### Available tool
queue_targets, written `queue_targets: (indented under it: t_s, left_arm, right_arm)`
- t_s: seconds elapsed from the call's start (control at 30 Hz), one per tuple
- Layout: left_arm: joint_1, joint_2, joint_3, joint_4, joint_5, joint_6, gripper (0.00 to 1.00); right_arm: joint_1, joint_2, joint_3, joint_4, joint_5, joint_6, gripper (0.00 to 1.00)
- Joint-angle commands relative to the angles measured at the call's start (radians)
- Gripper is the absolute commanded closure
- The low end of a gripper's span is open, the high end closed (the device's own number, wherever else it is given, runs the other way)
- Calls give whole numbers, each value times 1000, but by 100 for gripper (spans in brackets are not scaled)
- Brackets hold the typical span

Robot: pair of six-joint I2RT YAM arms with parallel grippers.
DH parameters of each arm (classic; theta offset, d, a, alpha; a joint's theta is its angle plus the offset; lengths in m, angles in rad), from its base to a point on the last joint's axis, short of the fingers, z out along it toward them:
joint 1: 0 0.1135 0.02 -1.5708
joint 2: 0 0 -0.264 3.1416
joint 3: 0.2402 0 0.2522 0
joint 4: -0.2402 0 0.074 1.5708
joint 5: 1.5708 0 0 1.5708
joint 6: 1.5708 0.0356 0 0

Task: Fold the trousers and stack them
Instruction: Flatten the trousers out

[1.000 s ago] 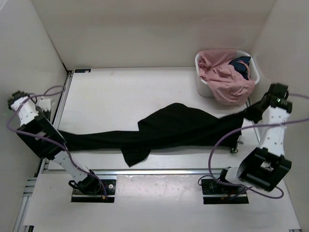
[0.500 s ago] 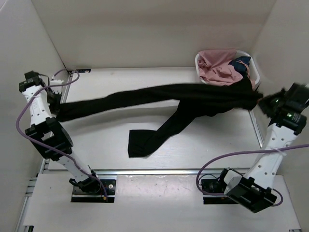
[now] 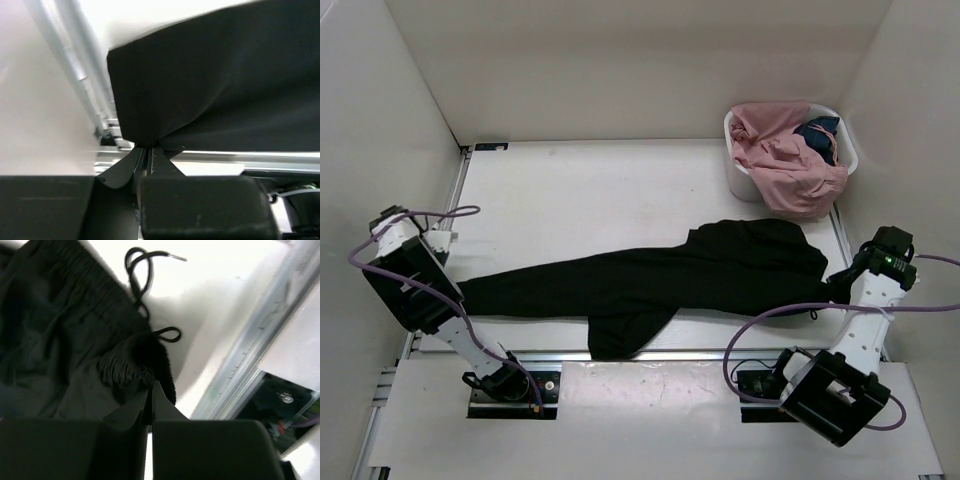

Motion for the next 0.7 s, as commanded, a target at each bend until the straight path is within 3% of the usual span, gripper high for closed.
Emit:
queue_targets:
  t_s: [0.0,0.2,0.33,0.53,0.67]
  left_arm:
    - [55,12,122,58,-43,29,86]
    - [68,61,265,-12,-43,49,86]
    - [68,61,274,-38,-33,49,86]
    - [68,-2,158,-49,-59,87,86]
    - [88,-31,32,-40,-79,108,86]
  right_arm:
    - [-3,-2,87,-9,93,-31,100]
    - [-3,57,338,-78,162,-49,100]
    - [-3,44,394,-116,195,-49,100]
    - [-3,-43,157,-135,366,14,100]
    - [-3,-80,-11,-144,590,92,97]
